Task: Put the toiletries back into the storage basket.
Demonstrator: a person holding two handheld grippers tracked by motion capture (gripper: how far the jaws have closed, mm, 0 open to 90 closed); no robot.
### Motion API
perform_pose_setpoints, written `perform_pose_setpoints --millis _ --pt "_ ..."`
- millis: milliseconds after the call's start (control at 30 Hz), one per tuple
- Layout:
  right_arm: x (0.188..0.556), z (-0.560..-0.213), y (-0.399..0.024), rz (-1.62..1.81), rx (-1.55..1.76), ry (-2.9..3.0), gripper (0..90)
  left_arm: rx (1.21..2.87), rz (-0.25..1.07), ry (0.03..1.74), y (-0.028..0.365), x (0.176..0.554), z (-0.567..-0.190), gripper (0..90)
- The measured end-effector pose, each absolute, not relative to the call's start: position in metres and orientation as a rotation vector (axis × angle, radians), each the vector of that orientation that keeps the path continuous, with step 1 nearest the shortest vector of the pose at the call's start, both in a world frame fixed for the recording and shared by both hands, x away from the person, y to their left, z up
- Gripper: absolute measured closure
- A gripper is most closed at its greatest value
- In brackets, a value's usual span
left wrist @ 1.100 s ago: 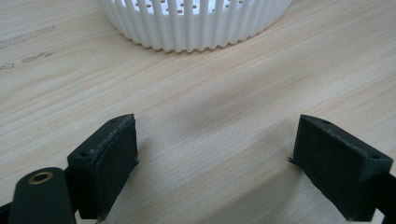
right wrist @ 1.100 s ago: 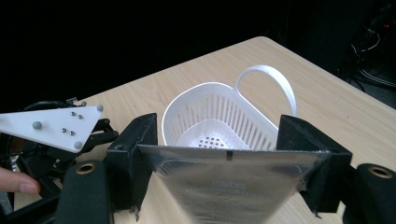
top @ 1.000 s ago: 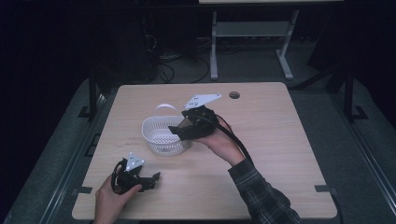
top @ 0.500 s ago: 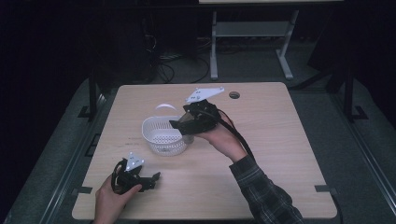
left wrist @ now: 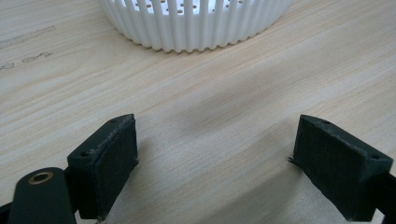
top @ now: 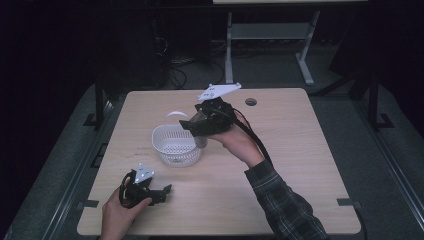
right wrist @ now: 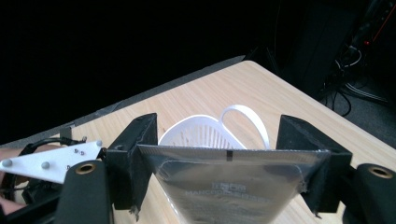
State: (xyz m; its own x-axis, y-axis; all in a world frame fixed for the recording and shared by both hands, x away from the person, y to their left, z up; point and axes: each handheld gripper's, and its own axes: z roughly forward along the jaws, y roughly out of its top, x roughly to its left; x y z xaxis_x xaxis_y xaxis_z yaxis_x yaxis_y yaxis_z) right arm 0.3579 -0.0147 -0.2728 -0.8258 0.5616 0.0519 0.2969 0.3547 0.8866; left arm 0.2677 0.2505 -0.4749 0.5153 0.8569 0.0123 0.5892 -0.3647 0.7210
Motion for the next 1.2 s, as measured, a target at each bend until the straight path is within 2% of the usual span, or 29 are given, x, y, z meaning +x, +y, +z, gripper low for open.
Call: perform_pose_setpoints --millis 500,1200 --pt "0.369 -0.266 -0.004 1.502 0.776 2.344 29.8 2.09 0.516 1.174 0.25 0.268 -0.475 12.7" --pt "0.386 -0.296 0.012 1.503 0.792 2.365 29.8 2.083 0.518 1.174 0.25 0.268 -0.475 12.7"
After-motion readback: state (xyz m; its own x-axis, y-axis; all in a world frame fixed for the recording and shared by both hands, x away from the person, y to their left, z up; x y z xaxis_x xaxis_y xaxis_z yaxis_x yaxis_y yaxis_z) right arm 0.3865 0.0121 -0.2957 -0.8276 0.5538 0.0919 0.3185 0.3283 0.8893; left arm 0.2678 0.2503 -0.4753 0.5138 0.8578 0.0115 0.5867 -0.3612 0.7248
